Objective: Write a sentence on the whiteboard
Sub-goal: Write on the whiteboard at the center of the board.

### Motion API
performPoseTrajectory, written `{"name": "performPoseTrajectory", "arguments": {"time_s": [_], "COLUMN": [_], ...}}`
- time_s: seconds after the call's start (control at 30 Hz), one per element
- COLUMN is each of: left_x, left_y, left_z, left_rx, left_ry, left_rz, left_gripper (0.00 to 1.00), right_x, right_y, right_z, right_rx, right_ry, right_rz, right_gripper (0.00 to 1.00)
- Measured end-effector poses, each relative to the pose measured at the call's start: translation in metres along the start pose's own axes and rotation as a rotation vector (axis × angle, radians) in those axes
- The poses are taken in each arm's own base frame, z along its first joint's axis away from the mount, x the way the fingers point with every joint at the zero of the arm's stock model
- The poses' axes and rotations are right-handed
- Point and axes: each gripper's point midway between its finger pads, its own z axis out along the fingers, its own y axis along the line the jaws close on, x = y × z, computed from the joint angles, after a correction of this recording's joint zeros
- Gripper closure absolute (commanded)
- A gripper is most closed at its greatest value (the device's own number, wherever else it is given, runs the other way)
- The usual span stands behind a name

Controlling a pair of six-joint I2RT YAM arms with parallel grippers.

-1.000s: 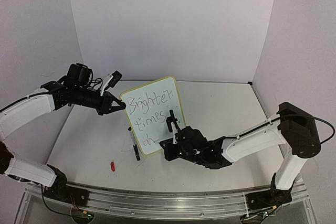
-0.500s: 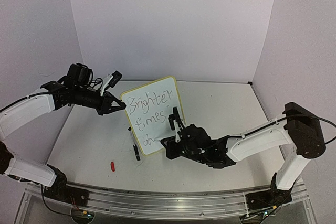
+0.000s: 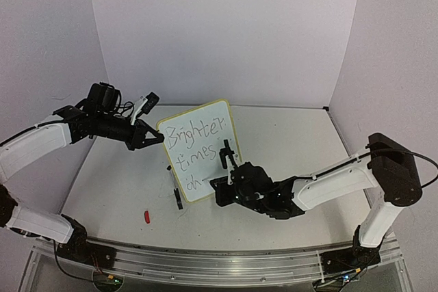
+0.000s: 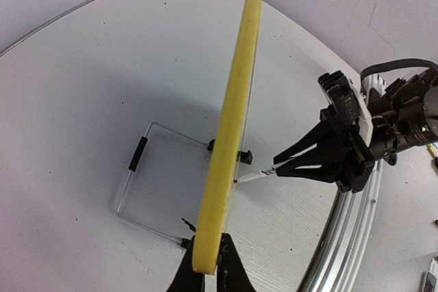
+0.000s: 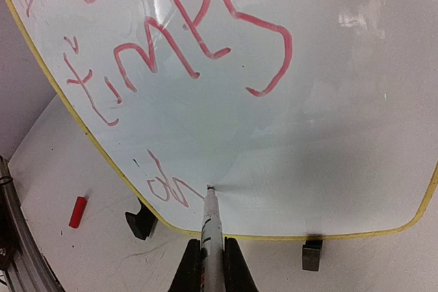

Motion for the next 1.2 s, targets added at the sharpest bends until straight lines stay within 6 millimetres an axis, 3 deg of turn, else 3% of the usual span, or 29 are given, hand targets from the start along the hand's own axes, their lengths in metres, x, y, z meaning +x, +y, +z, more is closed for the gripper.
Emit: {"name": "performPoseTrajectory", "arguments": {"time_s": [1.2], "left_x": [0.0], "left_y": [0.0], "left_z": [0.0], "left_rx": [0.0], "left_ry": [0.0], "left_rz": [0.0], "left_gripper": [1.0], "right_x": [-0.0067], "right_y": [-0.0042], "right_z": [-0.0046], "right_rx": [0.027], "right_ry": [-0.014], "right_rz": [-0.02], "right_gripper": [1.0]}}
